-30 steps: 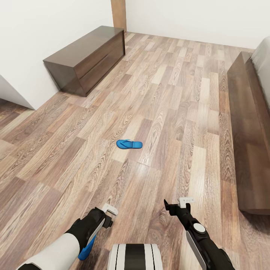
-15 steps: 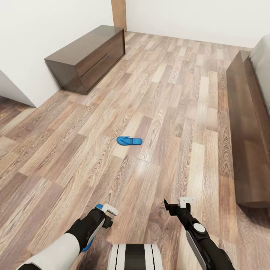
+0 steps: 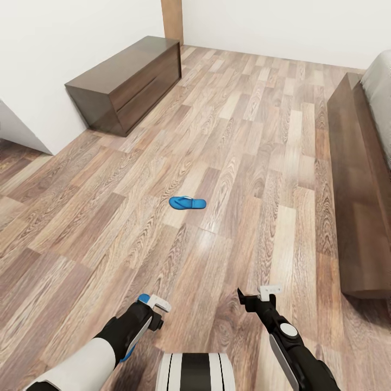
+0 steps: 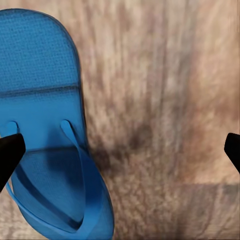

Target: In the bedroom, move the book from the bed onto either nightstand, and place the two sandals side by side next to the bed.

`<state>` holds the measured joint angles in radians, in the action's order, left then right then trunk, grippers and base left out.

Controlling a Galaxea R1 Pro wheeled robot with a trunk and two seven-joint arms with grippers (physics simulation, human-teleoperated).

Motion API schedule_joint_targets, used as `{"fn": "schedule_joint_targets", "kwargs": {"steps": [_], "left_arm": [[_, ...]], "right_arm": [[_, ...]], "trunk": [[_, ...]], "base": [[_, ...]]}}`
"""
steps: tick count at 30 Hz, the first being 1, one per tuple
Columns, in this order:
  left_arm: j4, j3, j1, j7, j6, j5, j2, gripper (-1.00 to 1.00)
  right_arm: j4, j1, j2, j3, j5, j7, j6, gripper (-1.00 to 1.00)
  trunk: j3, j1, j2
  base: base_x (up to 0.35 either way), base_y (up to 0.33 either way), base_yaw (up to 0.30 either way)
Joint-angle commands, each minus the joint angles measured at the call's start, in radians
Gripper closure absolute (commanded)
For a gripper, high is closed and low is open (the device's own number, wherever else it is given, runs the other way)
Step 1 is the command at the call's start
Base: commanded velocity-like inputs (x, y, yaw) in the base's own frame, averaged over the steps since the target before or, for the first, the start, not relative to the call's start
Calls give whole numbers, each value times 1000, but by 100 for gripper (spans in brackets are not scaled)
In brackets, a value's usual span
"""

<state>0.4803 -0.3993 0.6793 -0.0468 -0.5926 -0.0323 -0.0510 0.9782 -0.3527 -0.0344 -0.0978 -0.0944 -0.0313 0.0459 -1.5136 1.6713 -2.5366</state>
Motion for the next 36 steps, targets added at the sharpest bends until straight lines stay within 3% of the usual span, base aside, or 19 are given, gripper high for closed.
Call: {"fn": "schedule_joint_targets", "kwargs": {"steps": [1, 21, 27, 36], "left_arm": [[1, -4, 0, -2, -5, -3, 0, -100], [-1, -3, 0, -3, -5, -5, 5, -100], [-34, -2, 0, -2, -7, -2, 33, -100], [-56, 47, -1, -4, -7, 13, 37, -100]], "right_arm": [[2, 0, -1, -2, -10, -1, 5, -100], [2, 0, -1, -1, -10, -2, 3, -100], [2, 0, -1, -3, -9, -1, 7, -100], [2, 0, -1, -5, -10, -1, 8, -100]], "trunk": [[-1, 0, 0], [-1, 0, 0], [-1, 0, 0], [-1, 0, 0]], "base": [[-26, 0, 0], [-2, 0, 0], [0, 0, 0], [0, 0, 0]]}}
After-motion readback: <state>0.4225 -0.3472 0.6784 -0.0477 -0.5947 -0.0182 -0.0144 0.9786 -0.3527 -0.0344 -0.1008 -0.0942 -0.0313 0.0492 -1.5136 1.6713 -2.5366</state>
